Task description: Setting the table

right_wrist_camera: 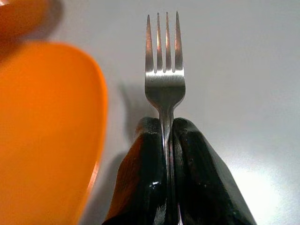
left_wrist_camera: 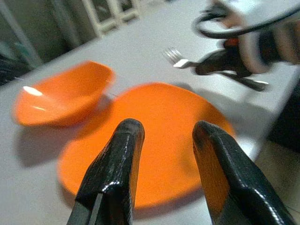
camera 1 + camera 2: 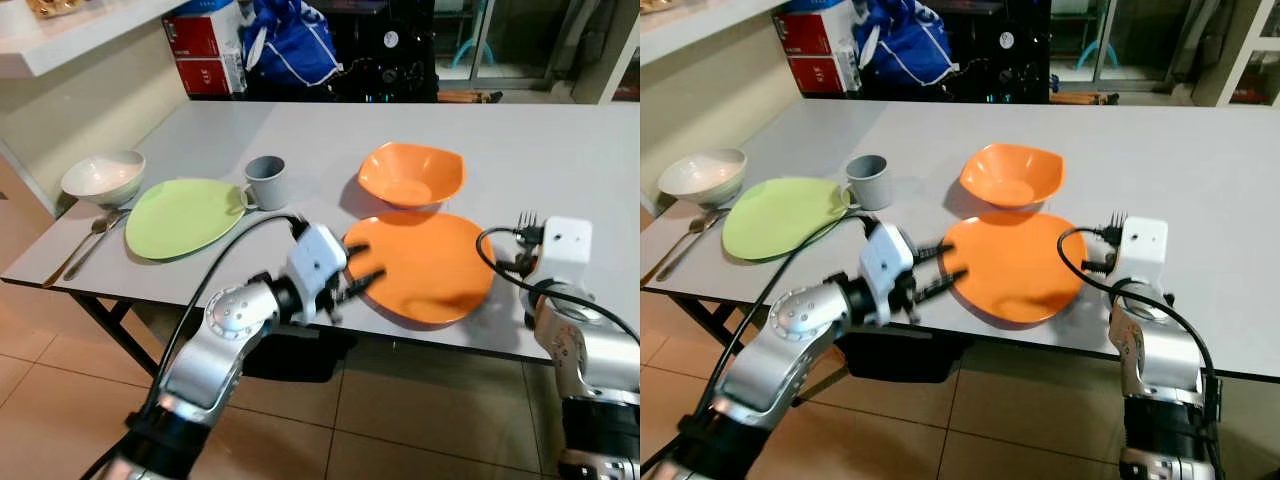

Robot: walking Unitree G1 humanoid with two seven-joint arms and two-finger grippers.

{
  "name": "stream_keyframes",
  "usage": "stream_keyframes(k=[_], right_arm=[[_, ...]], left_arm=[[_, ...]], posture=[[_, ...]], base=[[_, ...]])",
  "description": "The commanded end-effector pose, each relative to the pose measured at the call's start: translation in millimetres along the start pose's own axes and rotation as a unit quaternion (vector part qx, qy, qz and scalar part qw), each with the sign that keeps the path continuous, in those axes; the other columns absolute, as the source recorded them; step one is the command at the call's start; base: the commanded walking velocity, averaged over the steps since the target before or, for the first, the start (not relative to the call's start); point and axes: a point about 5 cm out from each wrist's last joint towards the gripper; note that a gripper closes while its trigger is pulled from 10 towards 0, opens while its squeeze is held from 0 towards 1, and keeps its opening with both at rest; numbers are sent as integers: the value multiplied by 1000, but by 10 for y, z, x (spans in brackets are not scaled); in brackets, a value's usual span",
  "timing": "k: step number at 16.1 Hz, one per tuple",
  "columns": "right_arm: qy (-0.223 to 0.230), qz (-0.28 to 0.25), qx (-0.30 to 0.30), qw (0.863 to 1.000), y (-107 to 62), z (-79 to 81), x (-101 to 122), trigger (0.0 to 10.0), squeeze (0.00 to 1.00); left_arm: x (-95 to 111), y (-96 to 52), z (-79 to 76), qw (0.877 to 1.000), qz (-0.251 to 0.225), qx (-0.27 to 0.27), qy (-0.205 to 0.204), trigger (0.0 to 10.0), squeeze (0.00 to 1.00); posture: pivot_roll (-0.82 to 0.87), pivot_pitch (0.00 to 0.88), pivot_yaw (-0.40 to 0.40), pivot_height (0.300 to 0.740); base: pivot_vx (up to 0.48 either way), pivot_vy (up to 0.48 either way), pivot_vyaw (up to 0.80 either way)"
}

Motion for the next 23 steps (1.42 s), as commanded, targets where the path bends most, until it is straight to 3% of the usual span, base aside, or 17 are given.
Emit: stream_keyframes(k=[1, 6, 13, 14, 23], right_arm=[[4, -6, 6, 1000, 69, 38, 67, 10000, 0], [-19, 9, 8, 1000, 192, 85, 59, 10000, 0], [-39, 20, -15, 999, 283, -19, -36, 10000, 4], [-36, 20, -14, 999, 291, -21, -46, 10000, 1000], [-11, -20, -3, 1000, 318, -76, 88, 10000, 1000]], left_arm=[[23, -31, -33, 1000, 4, -22, -2, 10000, 0], [24, -75, -64, 999, 13, -32, -7, 10000, 0], [-3, -101, -60, 999, 33, -32, 3, 10000, 0], [-6, -103, -53, 999, 35, -29, 6, 10000, 0], [0, -98, -50, 999, 36, -27, 5, 10000, 0]], posture=[[-166, 0, 109, 740], [-148, 0, 102, 740], [-146, 0, 108, 740], [-144, 0, 107, 740], [-139, 0, 107, 740]], base=[[0, 0, 0], [0, 0, 0], [0, 0, 0], [0, 0, 0], [0, 0, 0]])
Point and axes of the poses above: a point about 5 cm out from each wrist's last joint towards the gripper, its own y axis pointing out of the wrist towards the gripper, its own x axis along the axis of the wrist's last joint, z = x × y, and after that the axes turned 3 degrees about -y, right-handed
